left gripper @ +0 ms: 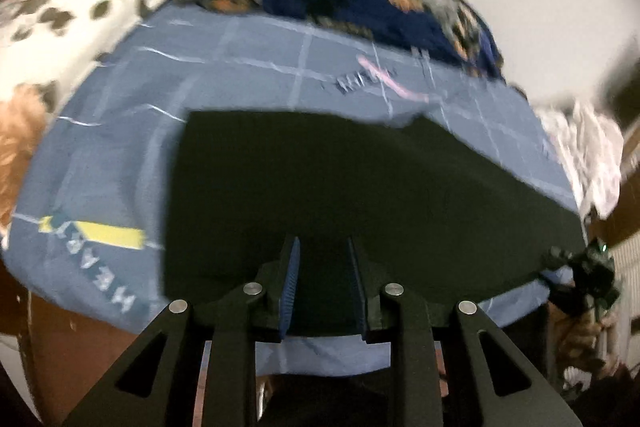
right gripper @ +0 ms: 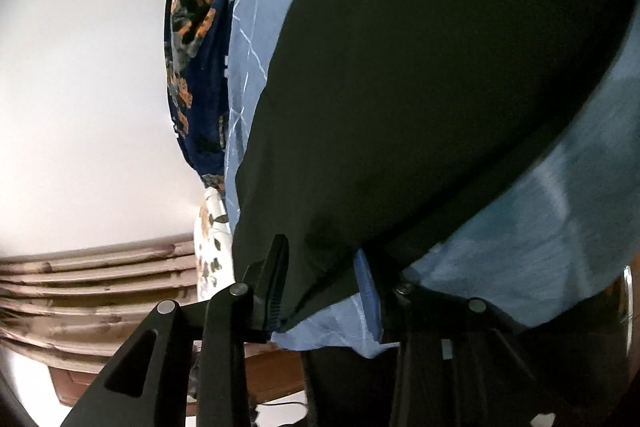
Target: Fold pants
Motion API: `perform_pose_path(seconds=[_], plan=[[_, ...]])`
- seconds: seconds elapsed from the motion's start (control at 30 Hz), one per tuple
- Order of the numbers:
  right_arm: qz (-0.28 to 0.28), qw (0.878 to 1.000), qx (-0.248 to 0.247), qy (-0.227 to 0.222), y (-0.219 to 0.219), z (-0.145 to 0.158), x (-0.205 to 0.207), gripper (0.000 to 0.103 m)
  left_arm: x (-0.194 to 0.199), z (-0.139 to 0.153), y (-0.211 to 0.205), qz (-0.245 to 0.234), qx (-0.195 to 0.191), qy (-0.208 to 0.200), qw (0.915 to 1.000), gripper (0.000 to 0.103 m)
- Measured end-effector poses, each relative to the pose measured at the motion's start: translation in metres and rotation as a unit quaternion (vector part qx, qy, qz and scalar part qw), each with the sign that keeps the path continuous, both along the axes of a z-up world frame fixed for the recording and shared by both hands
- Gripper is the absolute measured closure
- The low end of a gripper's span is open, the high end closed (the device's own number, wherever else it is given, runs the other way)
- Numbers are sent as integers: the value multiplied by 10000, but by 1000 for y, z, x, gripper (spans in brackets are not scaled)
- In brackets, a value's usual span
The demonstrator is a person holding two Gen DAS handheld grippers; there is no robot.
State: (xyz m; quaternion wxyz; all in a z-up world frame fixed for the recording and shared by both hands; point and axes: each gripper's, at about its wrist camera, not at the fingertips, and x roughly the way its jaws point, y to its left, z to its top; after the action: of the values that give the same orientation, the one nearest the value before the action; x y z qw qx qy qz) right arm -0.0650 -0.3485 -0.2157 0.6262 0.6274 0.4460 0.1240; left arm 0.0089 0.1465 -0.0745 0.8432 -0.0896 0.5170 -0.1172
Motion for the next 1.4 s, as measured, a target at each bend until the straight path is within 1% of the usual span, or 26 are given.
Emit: perform_pose_path(seconds=[0.03, 0.07, 0.13, 0.2, 0.23, 0.3, 0.37, 0.4, 0.43, 0.47, 0.53, 0.63, 0.73, 0.8, 0.83, 0.9, 0.97, 1.03, 1.07, 1.13, 1.2, 1.23, 1.27, 1.33, 1.37, 1.4], plan=[[63, 9999, 144, -10, 6, -2, 0, 66, 4, -5, -4, -54, -23, 103, 9999, 77], [215, 9995, 232, -11, 13, -3, 1, 66, 8, -14, -7, -113, -84, 225, 9996, 77], [412, 9989, 194, -53, 21, -1, 2, 66, 12, -25, -12, -149, -77, 334, 9993, 77], [314, 9994, 103, -79, 18, 0, 2, 66, 14, -31, -14, -169, -57, 380, 9991, 77], [159, 9998, 114, -60, 13, -1, 2, 66, 13, -32, -15, -158, -58, 405, 9990, 77], [-90, 9996, 256, -43, 8, -5, 2, 66, 13, -37, -13, -129, -91, 472, 9988, 77], [-32, 9998, 205, -78, 11, -5, 6, 67, 13, -39, -11, -116, -141, 489, 9986, 77], [69, 9999, 36, -125, 14, -1, 8, 77, 12, -38, -11, -113, -141, 470, 9987, 77], [164, 9997, -125, -124, 17, 1, 9, 96, 10, -39, -9, -112, -129, 462, 9988, 77], [248, 9993, -282, -82, 18, 1, 11, 97, 11, -40, -10, -95, -118, 473, 9988, 77], [249, 9993, -285, 29, 17, -3, 8, 98, 10, -42, -9, -48, -121, 507, 9986, 77], [458, 9970, -626, -38, 20, 8, 5, 99, 11, -43, -8, -36, -161, 517, 9985, 77], [544, 9964, -645, 47, 21, 4, 1, 100, 12, -44, -6, -14, -147, 547, 9984, 77], [470, 9978, -466, 99, 20, -5, 1, 100, 12, -45, -6, -26, -149, 545, 9984, 75], [454, 9983, -353, 74, 18, -7, 2, 100, 12, -45, -7, -40, -157, 539, 9984, 73], [386, 9991, -78, 143, 13, -12, 2, 96, 12, -46, -10, -89, -138, 531, 9985, 68], [336, 9990, 221, 215, 7, -15, -1, 87, 12, -46, -12, -144, -103, 525, 9985, 62], [325, 9988, 330, 139, -1, -9, -7, 65, 12, -45, -16, -206, -92, 514, 9984, 56], [277, 9994, 168, 73, -15, 0, -15, 63, 11, -45, -17, -238, -95, 505, 9984, 53], [103, 9997, -234, -36, -43, 14, -28, 58, 11, -45, -19, -281, -70, 482, 9984, 51], [-420, 9972, -614, -3, -95, 21, -51, 52, 11, -45, -21, -314, -6, 464, 9984, 51], [-800, 9937, -786, 28, -126, 23, -65, 52, 12, -45, -22, -320, 4, 458, 9984, 51], [-1188, 9882, -971, 37, -159, 24, -79, 52, 12, -45, -21, -310, -14, 459, 9985, 50], [-1925, 9750, -1110, 53, -209, 25, -106, 52, 12, -45, -19, -281, -68, 477, 9984, 50], [-2374, 9639, -1207, 1, -240, 27, -125, 52, 13, -45, -19, -256, -105, 489, 9984, 50], [-2613, 9555, -1368, 67, -257, 28, -137, 52, 13, -45, -18, -238, -132, 497, 9984, 50]])
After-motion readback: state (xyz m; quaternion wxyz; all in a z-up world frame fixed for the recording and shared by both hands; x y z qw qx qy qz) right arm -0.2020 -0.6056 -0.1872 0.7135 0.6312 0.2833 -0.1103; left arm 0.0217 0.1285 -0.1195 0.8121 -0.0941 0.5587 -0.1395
